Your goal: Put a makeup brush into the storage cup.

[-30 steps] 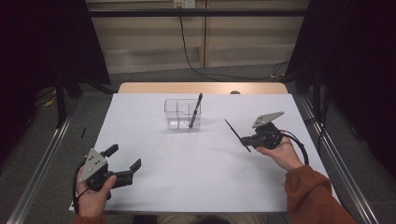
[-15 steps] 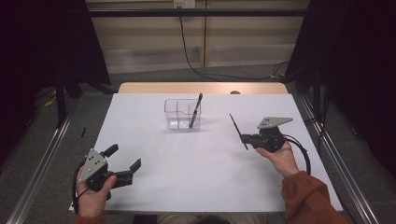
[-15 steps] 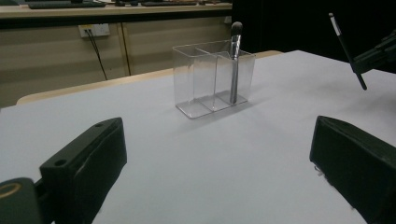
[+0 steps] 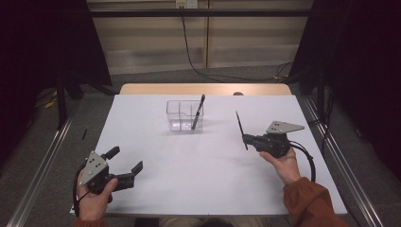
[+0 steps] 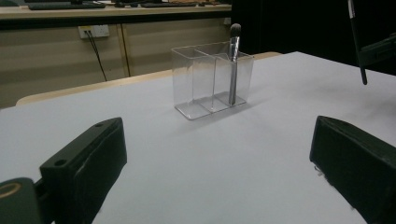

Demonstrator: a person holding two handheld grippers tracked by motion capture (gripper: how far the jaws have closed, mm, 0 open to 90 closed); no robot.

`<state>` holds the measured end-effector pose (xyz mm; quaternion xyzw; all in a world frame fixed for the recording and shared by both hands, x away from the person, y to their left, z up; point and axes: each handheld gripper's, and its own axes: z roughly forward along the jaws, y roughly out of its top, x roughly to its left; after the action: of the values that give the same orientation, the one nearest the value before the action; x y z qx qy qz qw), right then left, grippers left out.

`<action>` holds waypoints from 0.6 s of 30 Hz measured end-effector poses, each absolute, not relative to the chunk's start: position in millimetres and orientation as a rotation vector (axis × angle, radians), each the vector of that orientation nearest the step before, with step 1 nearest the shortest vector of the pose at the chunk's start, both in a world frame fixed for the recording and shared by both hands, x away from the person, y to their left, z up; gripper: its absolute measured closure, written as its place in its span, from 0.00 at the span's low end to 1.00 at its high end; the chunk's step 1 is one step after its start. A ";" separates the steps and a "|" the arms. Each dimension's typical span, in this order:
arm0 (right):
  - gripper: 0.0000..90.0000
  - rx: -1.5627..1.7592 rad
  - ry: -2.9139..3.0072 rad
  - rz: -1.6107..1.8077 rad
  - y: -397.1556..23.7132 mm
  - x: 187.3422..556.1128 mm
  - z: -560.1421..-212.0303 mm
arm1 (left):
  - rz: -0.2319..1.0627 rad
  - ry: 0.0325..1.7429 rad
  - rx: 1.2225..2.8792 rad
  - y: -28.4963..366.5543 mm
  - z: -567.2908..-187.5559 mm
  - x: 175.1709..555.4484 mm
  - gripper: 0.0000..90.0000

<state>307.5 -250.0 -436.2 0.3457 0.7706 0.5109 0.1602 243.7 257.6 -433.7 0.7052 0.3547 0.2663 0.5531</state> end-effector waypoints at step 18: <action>0.97 0.934 2.153 1.573 -240.4 295.1 -426.9 | 0.606 0.812 1.660 245.4 -430.0 244.5 0.04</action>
<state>295.1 -240.4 -426.9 0.3264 0.7527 0.5496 0.1575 244.5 245.4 -430.0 0.7052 0.3449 0.2576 0.5634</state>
